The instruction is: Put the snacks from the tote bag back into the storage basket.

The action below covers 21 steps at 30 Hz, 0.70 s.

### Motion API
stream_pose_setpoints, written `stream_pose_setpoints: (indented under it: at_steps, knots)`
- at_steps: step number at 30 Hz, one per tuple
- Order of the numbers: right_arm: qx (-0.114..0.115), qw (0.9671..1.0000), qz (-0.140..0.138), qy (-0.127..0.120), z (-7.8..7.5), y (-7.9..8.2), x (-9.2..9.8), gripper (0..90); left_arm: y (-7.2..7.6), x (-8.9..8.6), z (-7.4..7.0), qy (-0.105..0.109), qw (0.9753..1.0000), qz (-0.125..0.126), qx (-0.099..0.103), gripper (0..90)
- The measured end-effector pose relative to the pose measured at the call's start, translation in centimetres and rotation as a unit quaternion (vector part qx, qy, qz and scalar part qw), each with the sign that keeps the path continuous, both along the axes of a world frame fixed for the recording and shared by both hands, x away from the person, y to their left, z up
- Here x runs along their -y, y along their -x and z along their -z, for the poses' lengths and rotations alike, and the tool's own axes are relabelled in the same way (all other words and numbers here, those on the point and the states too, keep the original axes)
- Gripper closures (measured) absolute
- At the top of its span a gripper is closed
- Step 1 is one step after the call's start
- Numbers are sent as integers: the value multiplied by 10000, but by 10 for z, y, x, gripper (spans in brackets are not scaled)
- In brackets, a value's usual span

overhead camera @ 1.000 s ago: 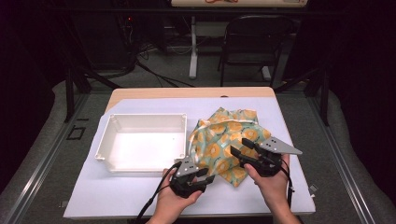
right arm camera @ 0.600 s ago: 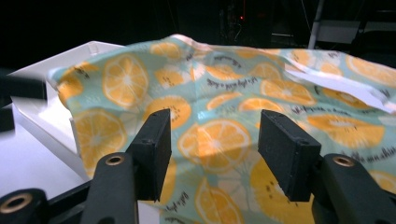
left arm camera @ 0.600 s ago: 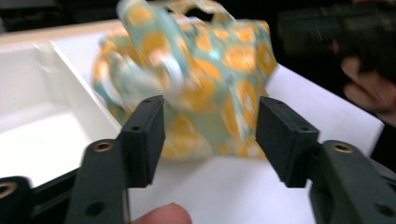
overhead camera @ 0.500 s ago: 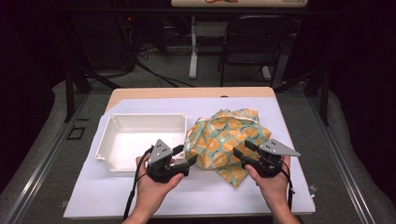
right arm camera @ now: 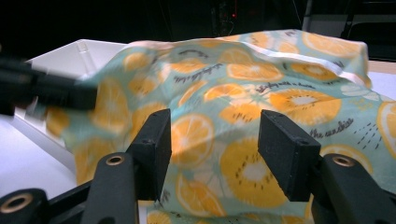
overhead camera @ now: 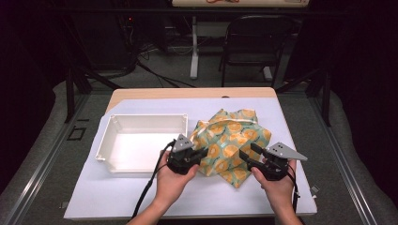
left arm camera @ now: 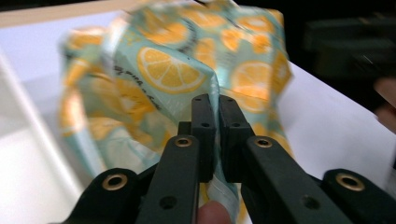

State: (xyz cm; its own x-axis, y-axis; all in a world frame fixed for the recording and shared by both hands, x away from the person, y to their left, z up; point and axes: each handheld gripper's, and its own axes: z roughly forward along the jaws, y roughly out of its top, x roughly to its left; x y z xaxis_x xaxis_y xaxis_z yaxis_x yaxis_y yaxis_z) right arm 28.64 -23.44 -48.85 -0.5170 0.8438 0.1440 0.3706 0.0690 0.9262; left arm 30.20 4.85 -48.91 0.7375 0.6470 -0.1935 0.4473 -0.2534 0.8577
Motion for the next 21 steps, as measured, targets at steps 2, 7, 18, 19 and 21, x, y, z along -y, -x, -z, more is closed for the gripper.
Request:
stream_pose_setpoints:
  at_steps: [2,7,18,19,21]
  knots:
    - [6,10000,12,-29,0,0,-3,445,11,6,8,78,9998,186,49,886]
    - [18,10000,-36,-91,-2,-1,-11,444,29,21,25,-75,9987,451,214,887]
    - [-63,9990,-356,-272,-11,0,-47,418,42,40,44,-515,9959,552,507,881]
    - [-85,9990,-395,-207,-11,2,-54,413,44,41,45,-566,9954,501,593,877]
    - [-144,9989,-397,-206,-10,1,-57,410,45,42,46,-612,9949,495,623,865]
